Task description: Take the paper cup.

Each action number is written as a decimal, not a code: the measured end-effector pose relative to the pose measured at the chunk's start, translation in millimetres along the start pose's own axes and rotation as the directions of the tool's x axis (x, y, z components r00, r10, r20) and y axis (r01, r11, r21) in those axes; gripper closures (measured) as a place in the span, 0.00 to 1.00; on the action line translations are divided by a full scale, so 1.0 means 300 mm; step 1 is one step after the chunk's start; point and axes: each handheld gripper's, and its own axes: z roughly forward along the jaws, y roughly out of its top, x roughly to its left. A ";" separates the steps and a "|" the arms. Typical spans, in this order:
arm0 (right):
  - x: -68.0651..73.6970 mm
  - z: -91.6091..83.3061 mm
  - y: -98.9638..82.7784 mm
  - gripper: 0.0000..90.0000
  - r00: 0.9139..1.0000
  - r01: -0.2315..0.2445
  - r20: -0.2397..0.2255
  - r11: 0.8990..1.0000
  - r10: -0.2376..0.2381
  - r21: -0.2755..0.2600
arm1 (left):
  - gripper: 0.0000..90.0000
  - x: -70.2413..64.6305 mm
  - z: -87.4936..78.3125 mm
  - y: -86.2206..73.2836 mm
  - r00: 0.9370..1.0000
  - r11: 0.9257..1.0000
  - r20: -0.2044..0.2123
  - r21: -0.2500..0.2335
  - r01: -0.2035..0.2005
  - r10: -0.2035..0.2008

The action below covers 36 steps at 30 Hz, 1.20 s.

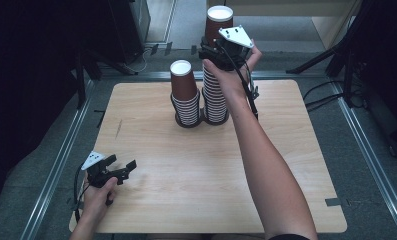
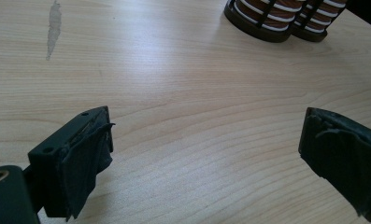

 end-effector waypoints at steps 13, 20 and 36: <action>-0.021 -0.031 0.050 0.16 0.998 0.057 -0.023 0.964 -0.065 -0.260 | 0.03 -0.001 0.000 0.000 1.000 1.000 -0.004 -0.003 -0.001 0.001; -0.033 -0.038 0.073 0.16 0.999 0.032 -0.022 0.929 -0.043 -0.369 | 0.03 0.000 -0.001 0.000 1.000 1.000 -0.006 -0.005 0.003 -0.003; -0.059 -0.097 0.137 0.16 0.998 0.058 0.018 0.902 -0.056 -0.428 | 0.03 -0.002 0.000 -0.001 1.000 1.000 -0.007 -0.006 -0.005 0.005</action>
